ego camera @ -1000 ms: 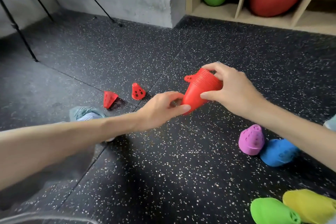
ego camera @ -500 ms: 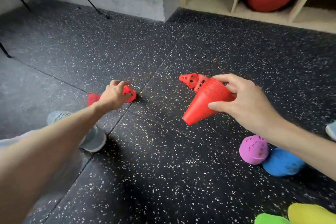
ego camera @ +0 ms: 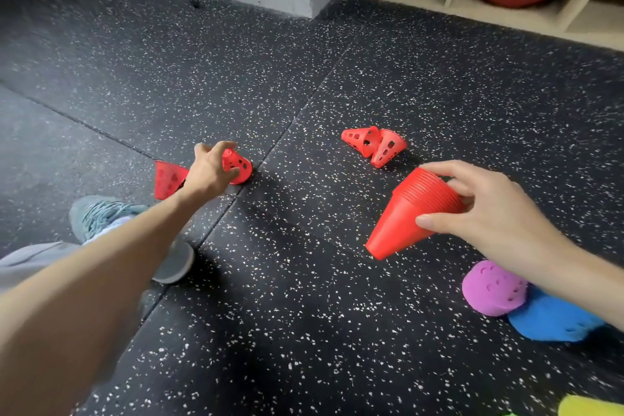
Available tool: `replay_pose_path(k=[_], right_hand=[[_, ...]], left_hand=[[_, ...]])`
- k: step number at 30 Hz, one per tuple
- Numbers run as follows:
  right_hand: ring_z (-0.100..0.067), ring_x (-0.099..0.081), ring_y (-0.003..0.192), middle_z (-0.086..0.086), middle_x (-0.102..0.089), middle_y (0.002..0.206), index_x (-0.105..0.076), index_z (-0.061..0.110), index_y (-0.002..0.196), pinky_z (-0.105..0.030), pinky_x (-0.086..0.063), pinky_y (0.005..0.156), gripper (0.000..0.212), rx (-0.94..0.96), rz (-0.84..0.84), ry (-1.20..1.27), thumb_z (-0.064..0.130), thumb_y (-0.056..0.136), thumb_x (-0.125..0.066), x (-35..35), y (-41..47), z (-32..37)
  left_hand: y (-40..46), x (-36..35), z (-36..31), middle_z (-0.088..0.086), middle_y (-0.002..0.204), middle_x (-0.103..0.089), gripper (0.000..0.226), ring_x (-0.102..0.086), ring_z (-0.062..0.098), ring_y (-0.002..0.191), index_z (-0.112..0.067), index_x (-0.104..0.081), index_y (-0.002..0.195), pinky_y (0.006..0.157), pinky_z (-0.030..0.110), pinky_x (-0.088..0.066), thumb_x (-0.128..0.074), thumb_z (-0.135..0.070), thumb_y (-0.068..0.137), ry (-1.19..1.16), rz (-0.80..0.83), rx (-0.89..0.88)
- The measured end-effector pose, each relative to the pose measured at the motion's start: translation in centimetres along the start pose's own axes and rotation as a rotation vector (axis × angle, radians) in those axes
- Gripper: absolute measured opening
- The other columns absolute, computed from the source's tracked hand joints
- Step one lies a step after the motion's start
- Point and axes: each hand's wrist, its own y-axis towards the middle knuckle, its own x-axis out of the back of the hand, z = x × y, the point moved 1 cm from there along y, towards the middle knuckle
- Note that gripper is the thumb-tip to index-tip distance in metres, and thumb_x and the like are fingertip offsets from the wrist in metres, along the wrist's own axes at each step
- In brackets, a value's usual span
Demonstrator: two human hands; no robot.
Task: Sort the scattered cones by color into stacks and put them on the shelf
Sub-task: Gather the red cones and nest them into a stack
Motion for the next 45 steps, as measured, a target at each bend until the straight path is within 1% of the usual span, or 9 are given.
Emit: replay_pose_path(k=[6, 11, 18, 22, 27, 31, 36, 41, 45], right_hand=[[-0.006, -0.067, 0.106, 0.016, -0.075, 0.097, -0.064, 0.041, 0.122, -0.036, -0.047, 0.101, 0.052, -0.024, -0.008, -0.001, 0.025, 0.077, -0.086, -0.1, -0.1, 0.3], [-0.010, -0.068, 0.107, 0.013, -0.075, 0.103, -0.063, 0.037, 0.128, -0.037, -0.049, 0.101, 0.057, -0.009, -0.031, 0.027, 0.025, 0.077, -0.086, -0.5, -0.2, 1.0], [0.002, -0.067, 0.081, 0.010, -0.074, 0.095, -0.061, 0.025, 0.131, -0.001, -0.042, 0.067, 0.057, -0.037, -0.274, 0.158, 0.011, 0.081, -0.083, 1.8, -1.3, 1.3], [-0.007, -0.069, 0.088, 0.008, -0.073, 0.099, -0.060, 0.026, 0.133, -0.019, -0.050, 0.082, 0.059, -0.042, -0.443, 0.192, 0.013, 0.080, -0.083, 4.4, -1.8, 1.3], [-0.014, -0.071, 0.089, 0.006, -0.075, 0.096, -0.062, 0.025, 0.128, -0.037, -0.055, 0.089, 0.054, -0.043, -0.409, 0.218, 0.014, 0.079, -0.083, 5.6, -3.1, 1.2], [-0.011, -0.070, 0.098, 0.001, -0.075, 0.110, -0.059, 0.018, 0.135, -0.032, -0.053, 0.094, 0.051, -0.010, -0.267, 0.318, 0.012, 0.088, -0.077, 4.6, -3.8, 1.2], [-0.014, -0.065, 0.114, -0.001, -0.068, 0.124, -0.049, 0.018, 0.145, -0.039, -0.048, 0.106, 0.051, -0.009, -0.193, 0.296, 0.018, 0.097, -0.068, 4.8, -4.4, 0.9], [-0.020, -0.068, 0.103, 0.002, -0.068, 0.117, -0.048, 0.025, 0.142, -0.048, -0.052, 0.098, 0.068, -0.027, -0.210, 0.159, 0.020, 0.083, -0.080, 4.7, -4.9, 0.7], [-0.022, -0.065, 0.112, 0.003, -0.067, 0.123, -0.050, 0.027, 0.143, -0.044, -0.049, 0.103, 0.069, -0.037, -0.205, 0.110, 0.018, 0.082, -0.081, 4.3, -4.9, 1.3]], left_hand=[[-0.5, 0.7, 0.2, 0.023, 0.116, -0.069, 0.033, -0.070, 0.035, 0.090, -0.011, -0.061, 0.123, 0.079, 0.042, -0.059, -0.070, -0.004, 0.092, -0.052, -0.075, -0.027], [-2.6, 0.9, -1.6, 0.015, 0.103, -0.073, 0.031, -0.072, 0.034, 0.082, -0.020, -0.058, 0.115, 0.076, 0.050, -0.062, -0.076, -0.024, 0.090, -0.226, -0.083, 0.031], [-13.6, -2.3, -12.7, 0.004, 0.106, -0.074, 0.024, -0.077, 0.018, 0.083, -0.015, -0.053, 0.111, 0.060, 0.040, -0.062, -0.062, -0.035, 0.101, -0.853, -0.074, -0.016], [-19.1, -2.8, -17.8, 0.001, 0.110, -0.074, 0.020, -0.076, 0.018, 0.083, -0.014, -0.051, 0.109, 0.057, 0.036, -0.060, -0.058, -0.032, 0.103, -0.960, 0.000, -0.112], [-22.5, -1.8, -21.8, 0.004, 0.111, -0.073, 0.019, -0.076, 0.020, 0.083, -0.014, -0.049, 0.111, 0.057, 0.039, -0.061, -0.056, -0.029, 0.104, -1.003, 0.039, -0.215], [-23.5, -1.3, -24.1, 0.008, 0.110, -0.072, 0.019, -0.076, 0.024, 0.083, -0.012, -0.049, 0.111, 0.056, 0.037, -0.062, -0.058, -0.027, 0.104, -1.077, 0.074, -0.173], [-24.1, -1.3, -24.9, 0.011, 0.109, -0.073, 0.023, -0.077, 0.028, 0.082, -0.010, -0.049, 0.114, 0.057, 0.035, -0.061, -0.059, -0.027, 0.103, -1.132, 0.119, -0.117], [-23.4, -1.2, -24.0, 0.008, 0.106, -0.075, 0.024, -0.077, 0.025, 0.083, -0.009, -0.049, 0.109, 0.060, 0.036, -0.062, -0.063, -0.027, 0.101, -0.994, 0.196, -0.206], [-21.9, -1.3, -22.3, 0.007, 0.106, -0.076, 0.022, -0.076, 0.018, 0.093, -0.016, -0.052, 0.106, 0.070, 0.038, -0.063, -0.064, -0.034, 0.100, -0.781, 0.339, -0.265]])
